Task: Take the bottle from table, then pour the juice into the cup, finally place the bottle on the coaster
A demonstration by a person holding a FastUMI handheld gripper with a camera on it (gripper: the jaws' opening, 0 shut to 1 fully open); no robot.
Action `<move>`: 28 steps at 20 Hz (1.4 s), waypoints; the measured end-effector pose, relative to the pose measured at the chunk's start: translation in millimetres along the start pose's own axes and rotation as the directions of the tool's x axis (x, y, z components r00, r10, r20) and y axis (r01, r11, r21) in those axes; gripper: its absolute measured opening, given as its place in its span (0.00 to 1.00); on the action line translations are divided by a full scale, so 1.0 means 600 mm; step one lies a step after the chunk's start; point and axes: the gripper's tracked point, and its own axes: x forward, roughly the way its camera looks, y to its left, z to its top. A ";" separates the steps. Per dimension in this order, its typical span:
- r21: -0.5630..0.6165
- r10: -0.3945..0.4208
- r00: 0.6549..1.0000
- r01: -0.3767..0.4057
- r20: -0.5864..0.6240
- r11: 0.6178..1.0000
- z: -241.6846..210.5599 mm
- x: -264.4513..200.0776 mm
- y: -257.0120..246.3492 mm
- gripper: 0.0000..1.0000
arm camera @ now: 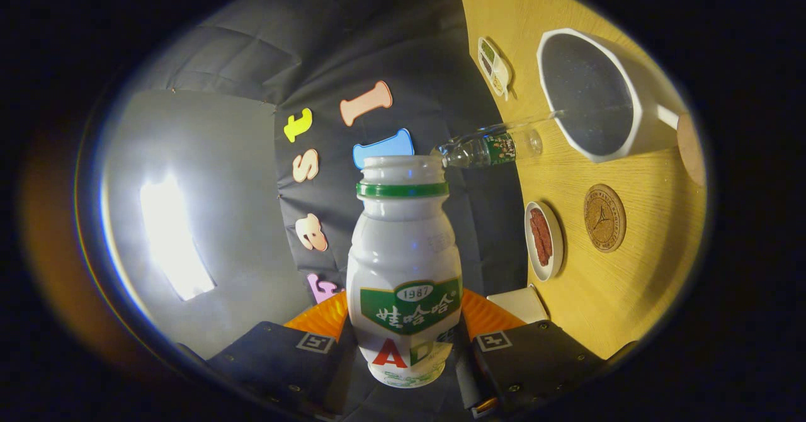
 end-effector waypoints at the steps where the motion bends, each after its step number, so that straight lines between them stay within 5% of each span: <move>1: 0.004 0.002 1.000 -0.002 0.001 1.000 0.000 -0.001 0.000 0.67; 28: 0.125 0.056 0.996 -0.064 0.065 0.990 0.015 0.007 0.025 0.66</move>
